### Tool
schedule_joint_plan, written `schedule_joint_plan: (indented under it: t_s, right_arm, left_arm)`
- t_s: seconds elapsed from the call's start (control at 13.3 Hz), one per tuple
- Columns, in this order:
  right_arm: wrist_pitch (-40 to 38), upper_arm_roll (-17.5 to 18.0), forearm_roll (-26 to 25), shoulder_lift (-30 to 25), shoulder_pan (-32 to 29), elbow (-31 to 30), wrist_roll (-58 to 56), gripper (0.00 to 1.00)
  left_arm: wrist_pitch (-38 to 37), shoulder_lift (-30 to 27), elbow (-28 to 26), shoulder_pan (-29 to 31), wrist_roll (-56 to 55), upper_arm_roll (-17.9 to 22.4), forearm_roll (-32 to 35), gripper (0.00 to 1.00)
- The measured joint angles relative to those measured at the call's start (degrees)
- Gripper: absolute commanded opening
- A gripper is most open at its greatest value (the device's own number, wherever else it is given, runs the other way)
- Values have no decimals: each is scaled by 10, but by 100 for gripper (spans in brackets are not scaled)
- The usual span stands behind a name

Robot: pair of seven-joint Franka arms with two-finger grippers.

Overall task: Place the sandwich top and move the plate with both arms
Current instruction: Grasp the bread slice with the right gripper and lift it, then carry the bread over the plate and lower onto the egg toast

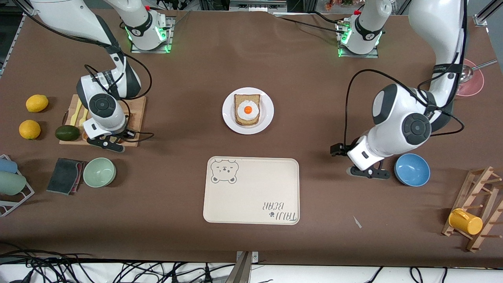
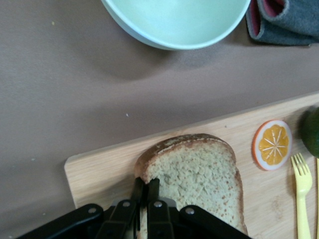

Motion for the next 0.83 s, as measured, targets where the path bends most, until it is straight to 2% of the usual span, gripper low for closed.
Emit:
schedule_joint_plan:
  t_s: [0.23,0.45,0.68,0.83]
  right_arm:
    - [-27,14,0,-6,2,12,0,0]
    - [-145,71,10,-16,3,68,2,0]
    - [-239,133,82,-24,6,134,3,0]
    - [-273,168,119,-25,7,163,6,0]
  left_arm:
    - [-2,3,-1,-7,2,-5,0,100]
    - [-3,12,-2,-4,6,-17,-4,100]
    - [-5,24,-10,-3,49,-25,-80,100]
    - [-5,28,-20,4,82,-25,-115,100]
